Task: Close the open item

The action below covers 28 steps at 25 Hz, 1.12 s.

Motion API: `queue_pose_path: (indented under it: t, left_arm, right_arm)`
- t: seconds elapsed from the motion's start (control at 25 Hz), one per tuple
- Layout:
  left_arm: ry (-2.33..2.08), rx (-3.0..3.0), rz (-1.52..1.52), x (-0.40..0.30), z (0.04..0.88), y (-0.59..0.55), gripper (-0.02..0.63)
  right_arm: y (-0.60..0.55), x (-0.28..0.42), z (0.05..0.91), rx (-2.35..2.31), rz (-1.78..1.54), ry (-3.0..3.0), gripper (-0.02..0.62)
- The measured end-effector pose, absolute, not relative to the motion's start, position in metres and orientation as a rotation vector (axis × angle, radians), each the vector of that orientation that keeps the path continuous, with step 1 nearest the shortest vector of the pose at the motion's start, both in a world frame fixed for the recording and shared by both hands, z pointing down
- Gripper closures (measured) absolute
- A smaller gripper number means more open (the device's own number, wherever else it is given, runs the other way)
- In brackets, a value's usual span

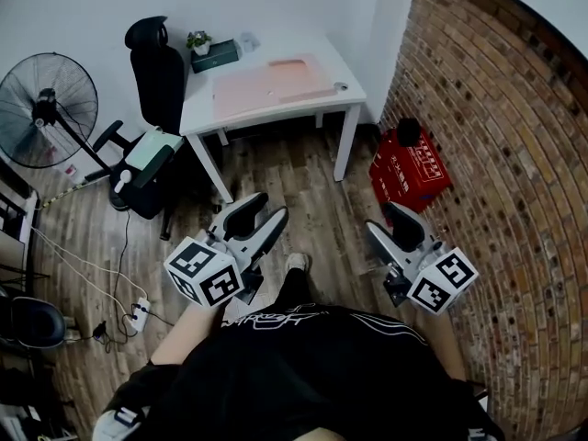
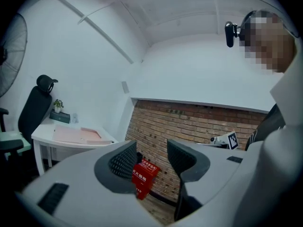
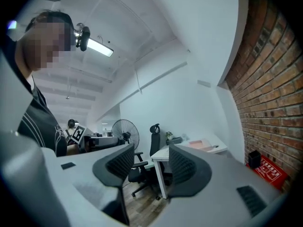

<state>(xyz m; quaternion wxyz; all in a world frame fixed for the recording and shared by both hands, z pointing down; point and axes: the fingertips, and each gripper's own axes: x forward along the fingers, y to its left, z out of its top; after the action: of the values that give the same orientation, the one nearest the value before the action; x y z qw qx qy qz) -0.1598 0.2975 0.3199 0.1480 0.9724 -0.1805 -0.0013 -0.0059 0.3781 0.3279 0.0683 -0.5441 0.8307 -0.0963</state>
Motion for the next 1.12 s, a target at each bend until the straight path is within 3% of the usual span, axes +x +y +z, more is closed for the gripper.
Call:
queue_pose_path:
  t: [0.12, 0.36, 0.76, 1.12]
  left_arm:
    - [-0.528, 2.822, 0.066, -0.146, 0.341, 0.261, 0.344]
    - [-0.505, 2.749, 0.115, -0.114, 0.38, 0.162, 0.311]
    - [-0.65, 2.681, 0.164, -0.115, 0.406, -0.037, 0.298]
    - [-0.654, 2.59, 0.145, -0.11, 0.432, -0.105, 0.296]
  right_arm:
    - [0.345, 0.011, 0.34, -1.679, -0.35, 2.468, 0.35]
    - [0.253, 0.049, 0.371, -1.76, -0.466, 2.428, 0.314]
    - [0.082, 0.079, 0.381, -1.805, -0.6, 2.439, 0.291]
    - [-0.002, 0.105, 0.419, -1.915, -0.672, 2.455, 0.282]
